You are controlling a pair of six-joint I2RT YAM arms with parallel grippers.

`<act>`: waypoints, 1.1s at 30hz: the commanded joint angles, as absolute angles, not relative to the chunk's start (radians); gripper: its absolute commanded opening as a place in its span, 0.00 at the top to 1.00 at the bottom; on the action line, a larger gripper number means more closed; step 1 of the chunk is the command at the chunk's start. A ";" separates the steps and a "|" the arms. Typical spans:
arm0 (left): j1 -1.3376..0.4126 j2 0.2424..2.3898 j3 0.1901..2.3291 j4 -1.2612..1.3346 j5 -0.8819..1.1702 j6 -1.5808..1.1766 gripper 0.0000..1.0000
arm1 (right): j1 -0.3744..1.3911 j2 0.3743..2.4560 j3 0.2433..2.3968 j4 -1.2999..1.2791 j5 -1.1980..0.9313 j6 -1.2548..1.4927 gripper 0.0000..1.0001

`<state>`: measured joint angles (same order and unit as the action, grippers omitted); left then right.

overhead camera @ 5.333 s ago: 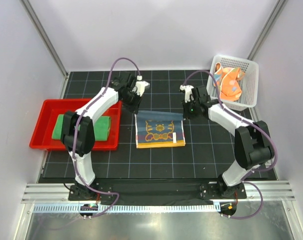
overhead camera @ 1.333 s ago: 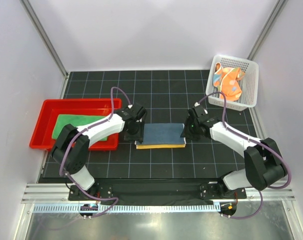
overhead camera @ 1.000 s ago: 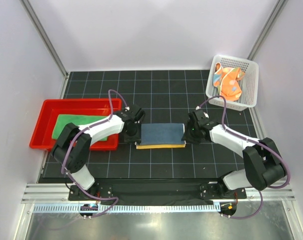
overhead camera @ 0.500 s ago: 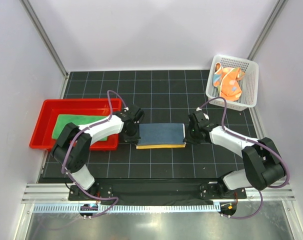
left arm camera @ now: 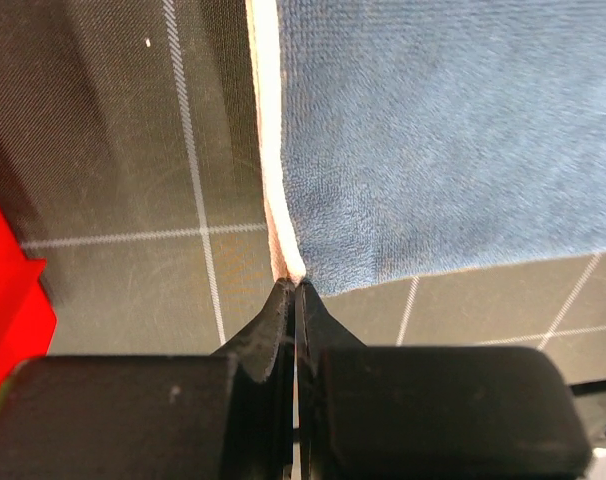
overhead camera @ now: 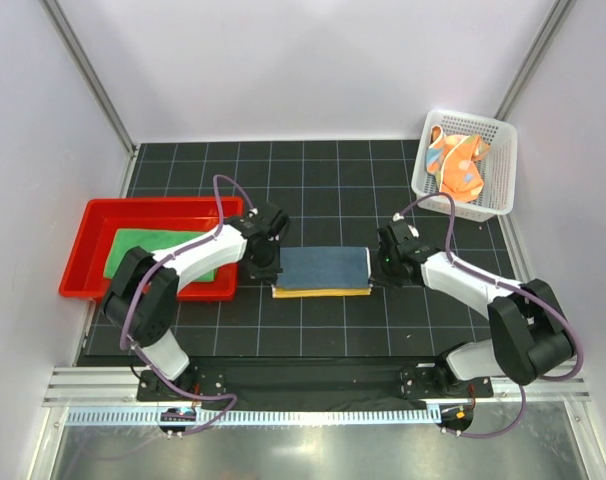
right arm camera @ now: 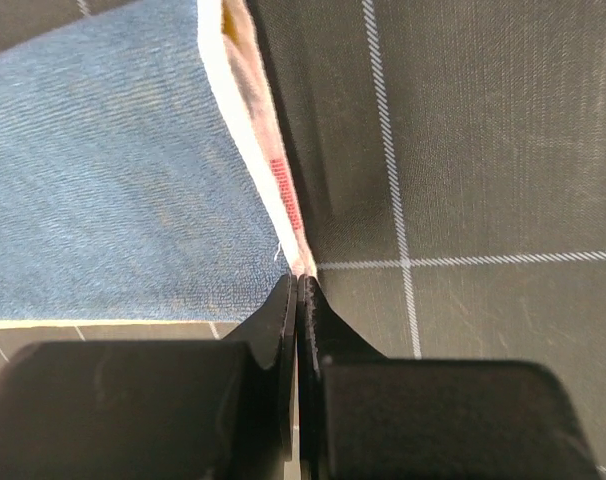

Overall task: Fold and stack the towels
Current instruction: Fold the towel

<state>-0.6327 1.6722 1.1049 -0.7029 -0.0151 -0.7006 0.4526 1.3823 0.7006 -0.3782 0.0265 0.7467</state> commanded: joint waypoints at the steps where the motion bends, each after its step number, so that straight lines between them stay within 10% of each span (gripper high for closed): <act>1: -0.629 1.605 1.163 -0.762 -0.003 -0.722 1.00 | 0.456 1.318 0.768 -0.419 0.052 0.713 0.99; 20: -0.669 1.618 0.963 -0.664 0.012 -0.781 1.00 | 0.456 1.301 0.624 -0.334 0.015 0.696 0.99; 25: -0.669 1.625 1.038 -0.718 0.008 -0.749 0.61 | 0.456 1.264 0.635 -0.350 0.044 0.687 0.83; 33: -0.634 1.638 1.161 -0.749 -0.026 -0.651 0.46 | 0.456 1.213 0.718 -0.430 0.054 0.646 0.70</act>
<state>-0.6613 1.6272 1.1065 -0.7345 -0.0177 -0.7124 0.4561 1.2461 0.6468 -0.4225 0.0418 0.6769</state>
